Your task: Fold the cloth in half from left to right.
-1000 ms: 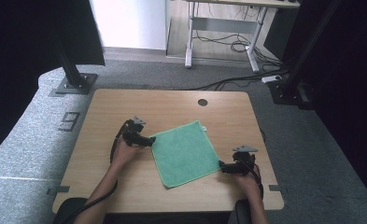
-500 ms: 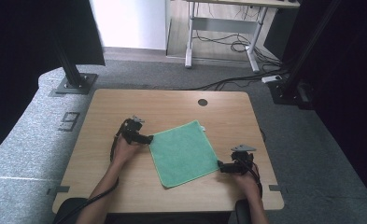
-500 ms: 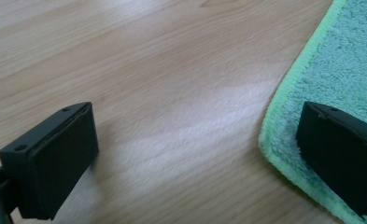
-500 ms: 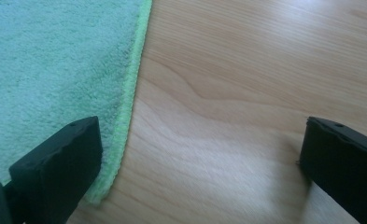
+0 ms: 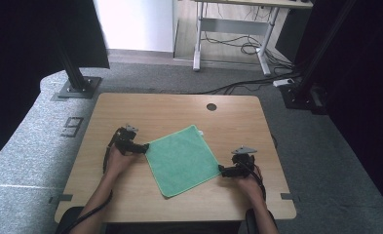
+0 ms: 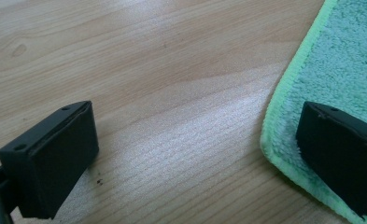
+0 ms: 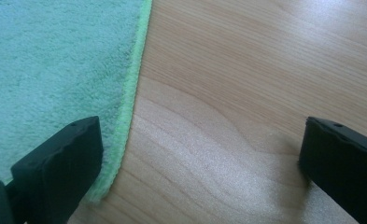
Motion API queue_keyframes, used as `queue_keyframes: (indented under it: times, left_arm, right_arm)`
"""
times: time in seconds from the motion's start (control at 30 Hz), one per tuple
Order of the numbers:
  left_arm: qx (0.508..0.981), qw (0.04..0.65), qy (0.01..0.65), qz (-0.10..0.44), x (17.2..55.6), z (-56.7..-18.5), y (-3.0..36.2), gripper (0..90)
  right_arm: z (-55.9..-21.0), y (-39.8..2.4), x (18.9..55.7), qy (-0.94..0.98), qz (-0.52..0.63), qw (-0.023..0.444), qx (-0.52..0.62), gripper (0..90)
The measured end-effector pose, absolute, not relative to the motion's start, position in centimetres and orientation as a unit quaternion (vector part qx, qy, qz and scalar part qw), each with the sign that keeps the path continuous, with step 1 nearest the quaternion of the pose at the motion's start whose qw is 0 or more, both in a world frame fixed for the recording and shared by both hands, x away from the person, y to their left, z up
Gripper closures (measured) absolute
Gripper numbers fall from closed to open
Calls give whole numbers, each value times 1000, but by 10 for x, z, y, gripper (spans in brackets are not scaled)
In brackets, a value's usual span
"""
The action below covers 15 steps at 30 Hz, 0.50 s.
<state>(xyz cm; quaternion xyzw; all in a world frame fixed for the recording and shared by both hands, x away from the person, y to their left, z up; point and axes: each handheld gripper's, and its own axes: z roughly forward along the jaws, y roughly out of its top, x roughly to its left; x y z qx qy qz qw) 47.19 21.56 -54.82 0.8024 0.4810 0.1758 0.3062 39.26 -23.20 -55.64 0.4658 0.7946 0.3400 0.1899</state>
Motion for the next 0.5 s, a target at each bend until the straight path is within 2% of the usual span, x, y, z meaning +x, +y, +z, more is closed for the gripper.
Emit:
queue_keyframes:
  times: [0.27,0.5]
  left_arm:
    - [802,306,482,176,472,-548,215,0]
    - [802,306,482,176,472,-548,215,0]
  right_arm:
    - [-547,-229,387,802,341,179,457,0]
    - [-537,-210,382,819,347,172,424,0]
